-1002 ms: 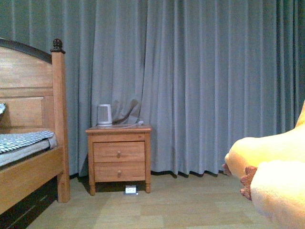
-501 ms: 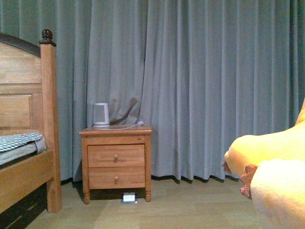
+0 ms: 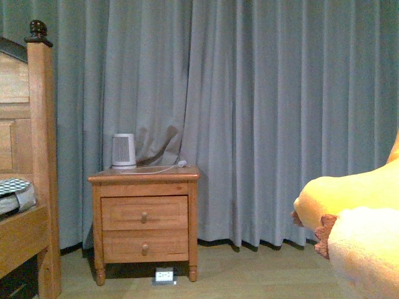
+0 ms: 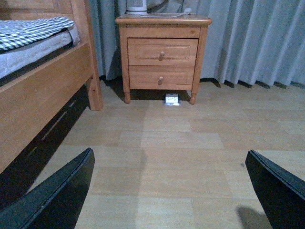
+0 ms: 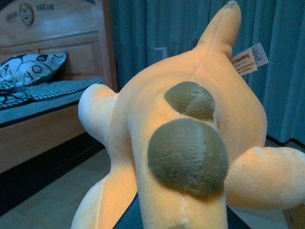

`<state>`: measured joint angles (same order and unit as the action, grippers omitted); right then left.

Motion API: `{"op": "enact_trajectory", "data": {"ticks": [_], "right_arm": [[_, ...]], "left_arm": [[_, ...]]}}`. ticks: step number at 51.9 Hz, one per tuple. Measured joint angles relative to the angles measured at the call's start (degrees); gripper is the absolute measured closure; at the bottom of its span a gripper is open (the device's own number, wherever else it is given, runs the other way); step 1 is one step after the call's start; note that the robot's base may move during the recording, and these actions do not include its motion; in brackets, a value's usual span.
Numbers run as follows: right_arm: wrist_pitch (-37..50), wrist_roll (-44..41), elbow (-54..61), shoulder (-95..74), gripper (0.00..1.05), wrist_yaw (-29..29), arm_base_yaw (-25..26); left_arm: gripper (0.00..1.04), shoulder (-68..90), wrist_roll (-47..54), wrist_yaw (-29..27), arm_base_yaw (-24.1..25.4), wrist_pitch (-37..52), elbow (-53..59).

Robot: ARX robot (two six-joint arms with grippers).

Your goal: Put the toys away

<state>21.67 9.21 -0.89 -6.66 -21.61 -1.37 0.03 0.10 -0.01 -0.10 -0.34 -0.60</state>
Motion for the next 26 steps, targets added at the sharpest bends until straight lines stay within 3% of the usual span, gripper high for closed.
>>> {"op": "enact_trajectory", "data": {"ticks": [26], "right_arm": [[0.0,0.0,0.0,0.0,0.98,0.0,0.0]], "left_arm": [[0.06,0.0,0.0,0.0,0.0,0.0,0.0]]}}
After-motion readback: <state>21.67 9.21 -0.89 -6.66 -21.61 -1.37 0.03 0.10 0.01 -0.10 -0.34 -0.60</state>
